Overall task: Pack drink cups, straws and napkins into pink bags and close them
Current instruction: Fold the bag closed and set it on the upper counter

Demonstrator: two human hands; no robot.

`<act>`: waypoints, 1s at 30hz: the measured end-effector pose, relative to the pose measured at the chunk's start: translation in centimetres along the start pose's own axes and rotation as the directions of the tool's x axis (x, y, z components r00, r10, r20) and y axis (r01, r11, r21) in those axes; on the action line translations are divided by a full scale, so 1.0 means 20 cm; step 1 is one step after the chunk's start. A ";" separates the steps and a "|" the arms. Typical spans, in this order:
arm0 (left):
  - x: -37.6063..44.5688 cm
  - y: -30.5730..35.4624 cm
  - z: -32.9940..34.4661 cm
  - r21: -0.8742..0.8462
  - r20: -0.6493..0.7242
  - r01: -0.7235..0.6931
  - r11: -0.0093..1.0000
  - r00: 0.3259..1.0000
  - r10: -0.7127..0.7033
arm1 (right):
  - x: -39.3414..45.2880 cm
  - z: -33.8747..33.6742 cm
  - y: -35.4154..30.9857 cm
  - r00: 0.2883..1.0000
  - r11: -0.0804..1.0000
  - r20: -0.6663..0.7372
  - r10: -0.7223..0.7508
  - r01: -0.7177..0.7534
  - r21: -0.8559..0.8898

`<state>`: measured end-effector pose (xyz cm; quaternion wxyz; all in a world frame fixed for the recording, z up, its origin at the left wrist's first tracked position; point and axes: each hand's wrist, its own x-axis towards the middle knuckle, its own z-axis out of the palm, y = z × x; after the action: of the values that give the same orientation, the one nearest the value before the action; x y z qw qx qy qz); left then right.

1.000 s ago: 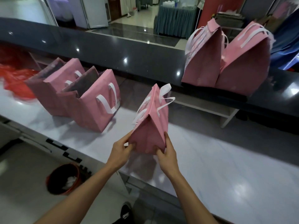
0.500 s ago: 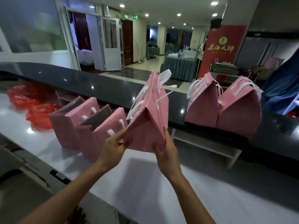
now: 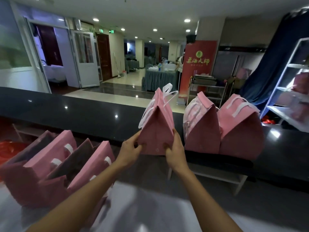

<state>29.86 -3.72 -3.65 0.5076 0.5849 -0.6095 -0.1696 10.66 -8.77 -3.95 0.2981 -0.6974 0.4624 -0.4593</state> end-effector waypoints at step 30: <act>-0.02 -0.02 0.36 0.166 0.020 -0.189 0.968 0.982 0.188 | -0.26 -0.39 0.19 1.000 0.875 -0.022 -0.003 -0.008 -0.485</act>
<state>24.12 -6.31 -7.22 0.4695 0.5644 -0.6754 -0.0701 1.41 -5.40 -5.95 0.1094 -0.7442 0.5667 -0.3362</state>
